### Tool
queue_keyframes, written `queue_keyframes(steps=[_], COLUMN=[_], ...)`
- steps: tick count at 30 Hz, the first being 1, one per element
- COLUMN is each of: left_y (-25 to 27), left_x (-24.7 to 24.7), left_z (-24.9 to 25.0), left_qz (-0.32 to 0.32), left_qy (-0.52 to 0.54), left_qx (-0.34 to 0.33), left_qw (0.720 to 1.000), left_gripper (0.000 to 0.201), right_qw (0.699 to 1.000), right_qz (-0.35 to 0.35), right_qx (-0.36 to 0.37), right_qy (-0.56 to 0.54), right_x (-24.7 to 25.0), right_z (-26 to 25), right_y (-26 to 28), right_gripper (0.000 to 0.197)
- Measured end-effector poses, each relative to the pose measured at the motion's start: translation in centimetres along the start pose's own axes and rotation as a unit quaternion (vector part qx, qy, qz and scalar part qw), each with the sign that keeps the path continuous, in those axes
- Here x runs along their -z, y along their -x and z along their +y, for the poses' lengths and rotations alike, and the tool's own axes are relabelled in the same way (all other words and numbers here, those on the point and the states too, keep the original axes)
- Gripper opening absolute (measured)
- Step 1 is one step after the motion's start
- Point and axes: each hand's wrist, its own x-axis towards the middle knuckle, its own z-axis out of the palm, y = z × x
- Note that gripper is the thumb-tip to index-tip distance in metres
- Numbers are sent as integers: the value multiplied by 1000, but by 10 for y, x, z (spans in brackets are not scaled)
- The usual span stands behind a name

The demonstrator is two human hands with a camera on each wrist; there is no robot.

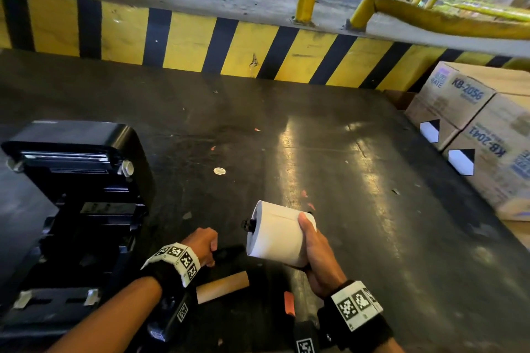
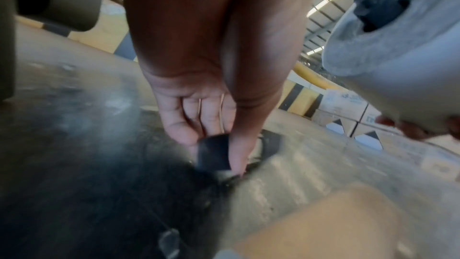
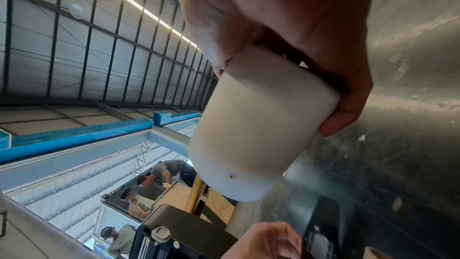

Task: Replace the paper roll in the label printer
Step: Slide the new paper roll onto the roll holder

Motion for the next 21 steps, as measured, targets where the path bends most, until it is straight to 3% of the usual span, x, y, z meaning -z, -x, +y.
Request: queue_keyframes(steps=[5,9,12,15,21], left_y=[10,19,34,53,77], left_x=[12,34,51,64,73], left_z=[-5,-6,-2,2,-11], left_qz=[130,211,238,253,309], left_qy=[116,282,362,377,354], left_qx=[-14,-27,-80,-124,-139], left_qw=[985,935,898,882,872], left_gripper=[36,37,35,37,41], right_qw=[1000,999,998,997,994], right_qz=[-12,-42,-60,-77,-109], right_qx=[-20,-11,-6,2,-5], right_qy=[9,31,21,20,15], right_x=[-10,-25,-41,-59,-84], right_z=[4,-2,-6,-13,-25], right_y=[-2,-14,-25,-32,-32], right_gripper=[26,35,33,33,33])
